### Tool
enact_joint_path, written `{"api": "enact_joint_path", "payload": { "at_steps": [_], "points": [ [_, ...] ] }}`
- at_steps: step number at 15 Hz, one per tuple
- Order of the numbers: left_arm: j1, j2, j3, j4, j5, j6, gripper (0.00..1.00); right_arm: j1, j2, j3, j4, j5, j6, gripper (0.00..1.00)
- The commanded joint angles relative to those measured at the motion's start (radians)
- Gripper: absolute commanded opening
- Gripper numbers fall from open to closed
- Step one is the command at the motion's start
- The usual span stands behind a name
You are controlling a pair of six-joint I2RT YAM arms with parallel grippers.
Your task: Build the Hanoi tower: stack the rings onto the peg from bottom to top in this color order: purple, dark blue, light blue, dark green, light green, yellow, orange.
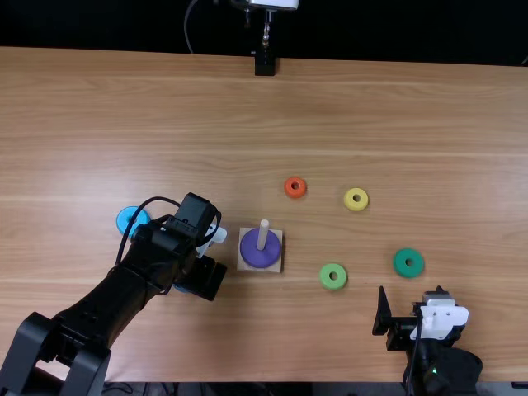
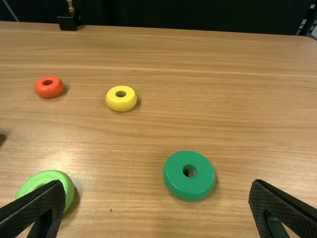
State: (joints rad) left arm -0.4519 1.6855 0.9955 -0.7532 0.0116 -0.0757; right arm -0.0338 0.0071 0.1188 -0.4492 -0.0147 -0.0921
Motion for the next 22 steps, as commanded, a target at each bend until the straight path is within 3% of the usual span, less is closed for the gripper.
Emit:
{"api": "enact_joint_path", "payload": {
  "at_steps": [1, 22],
  "points": [
    [0.001, -0.001, 0.023, 0.011, 0.009, 0.004, 1.0, -0.012, -0.007, -0.119, -0.062, 0.009, 0.0, 1.0],
    [0.005, 0.0, -0.021, 0.054, 0.014, 0.002, 1.0, -0.012, -0.007, -0.119, -0.062, 0.009, 0.002, 1.0]
  ]
}}
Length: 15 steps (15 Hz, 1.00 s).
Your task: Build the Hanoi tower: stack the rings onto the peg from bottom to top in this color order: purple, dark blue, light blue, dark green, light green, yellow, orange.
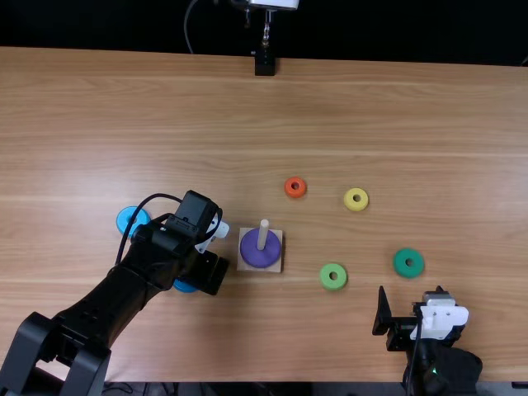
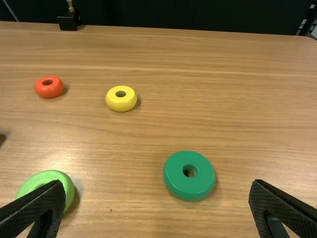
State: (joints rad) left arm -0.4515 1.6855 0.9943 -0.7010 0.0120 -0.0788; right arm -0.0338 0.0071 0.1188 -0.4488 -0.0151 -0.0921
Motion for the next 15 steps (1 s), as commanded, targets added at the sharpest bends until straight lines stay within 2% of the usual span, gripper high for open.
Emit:
{"api": "enact_joint_path", "payload": {
  "at_steps": [1, 15],
  "points": [
    [0.005, 0.0, -0.026, -0.004, 0.014, 0.005, 1.0, -0.012, -0.007, -0.119, -0.062, 0.01, 0.002, 1.0],
    [0.004, 0.0, -0.049, 0.007, 0.014, 0.007, 1.0, -0.012, -0.007, -0.119, -0.062, 0.01, 0.0, 1.0]
  ]
}}
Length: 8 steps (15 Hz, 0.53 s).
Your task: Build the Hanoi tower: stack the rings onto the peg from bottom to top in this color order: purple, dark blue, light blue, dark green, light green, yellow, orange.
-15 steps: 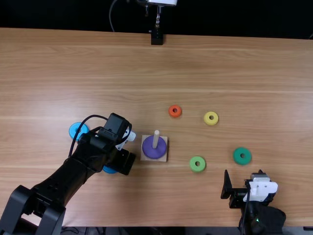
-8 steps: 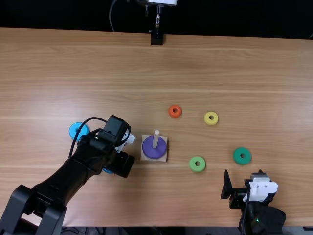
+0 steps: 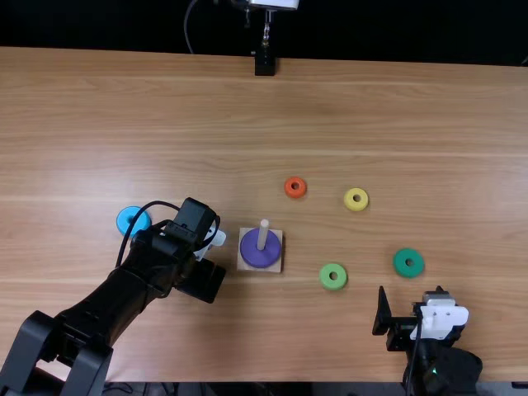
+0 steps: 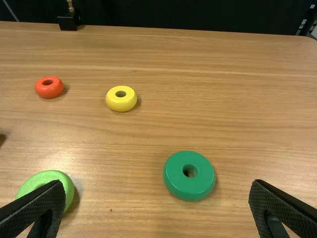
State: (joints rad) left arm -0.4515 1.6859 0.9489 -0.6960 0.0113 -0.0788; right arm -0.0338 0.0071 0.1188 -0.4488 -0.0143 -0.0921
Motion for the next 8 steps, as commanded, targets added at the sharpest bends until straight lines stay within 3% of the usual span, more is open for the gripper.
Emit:
{"api": "enact_joint_path", "payload": {
  "at_steps": [1, 4, 5, 7, 8],
  "points": [
    [0.005, 0.0, -0.002, 0.002, 0.015, 0.007, 1.0, -0.012, -0.007, -0.119, -0.062, 0.009, 0.002, 1.0],
    [0.005, -0.002, -0.006, -0.002, 0.015, 0.007, 1.0, -0.012, -0.007, -0.119, -0.062, 0.009, 0.002, 1.0],
    [0.005, -0.002, -0.007, 0.0, 0.009, 0.007, 0.94, -0.012, -0.007, -0.119, -0.062, 0.009, 0.0, 1.0],
    [0.005, -0.002, -0.009, 0.002, 0.0, 0.009, 0.22, -0.012, -0.007, -0.119, -0.064, 0.009, 0.002, 1.0],
    [0.005, -0.003, -0.009, 0.011, -0.002, 0.009, 0.0, -0.012, -0.007, -0.119, -0.062, 0.009, 0.0, 1.0]
  ]
}}
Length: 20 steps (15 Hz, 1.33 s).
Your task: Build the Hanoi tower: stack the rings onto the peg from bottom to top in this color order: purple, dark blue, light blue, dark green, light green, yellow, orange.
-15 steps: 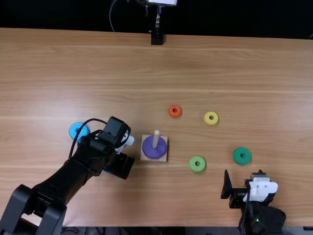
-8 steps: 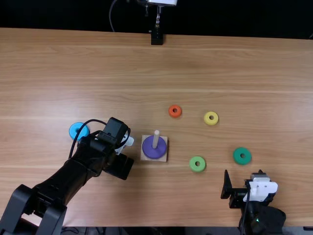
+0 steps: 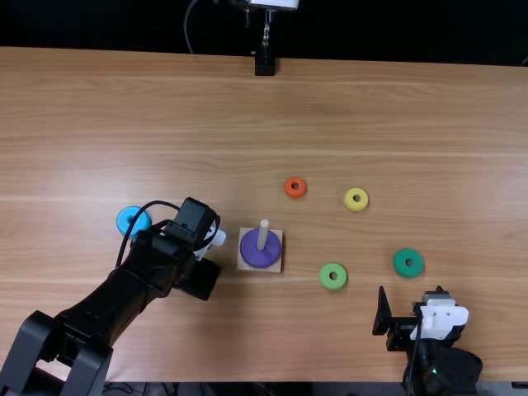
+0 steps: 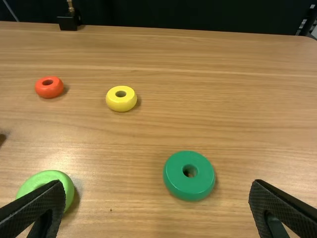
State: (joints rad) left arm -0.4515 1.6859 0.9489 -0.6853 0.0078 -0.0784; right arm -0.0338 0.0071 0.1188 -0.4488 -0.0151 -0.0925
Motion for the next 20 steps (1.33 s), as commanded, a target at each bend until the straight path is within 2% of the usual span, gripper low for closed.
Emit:
{"api": "enact_joint_path", "payload": {
  "at_steps": [1, 3, 9, 17, 20],
  "points": [
    [0.005, -0.003, -0.007, 0.01, -0.002, 0.008, 0.0, -0.012, -0.007, -0.119, -0.062, 0.01, 0.002, 1.0],
    [0.005, -0.003, -0.006, 0.013, -0.015, 0.012, 0.0, -0.012, -0.007, -0.119, -0.062, 0.01, 0.002, 1.0],
    [0.01, -0.055, 0.083, -0.029, -0.017, 0.007, 0.0, -0.012, -0.007, -0.119, -0.062, 0.01, 0.002, 1.0],
    [0.005, -0.054, 0.458, -0.478, -0.015, -0.001, 0.0, -0.012, -0.007, -0.119, -0.062, 0.01, 0.002, 1.0],
    [-0.001, -0.046, 0.608, -0.57, -0.013, -0.006, 0.0, -0.012, -0.007, -0.119, -0.062, 0.01, 0.002, 1.0]
  ]
}}
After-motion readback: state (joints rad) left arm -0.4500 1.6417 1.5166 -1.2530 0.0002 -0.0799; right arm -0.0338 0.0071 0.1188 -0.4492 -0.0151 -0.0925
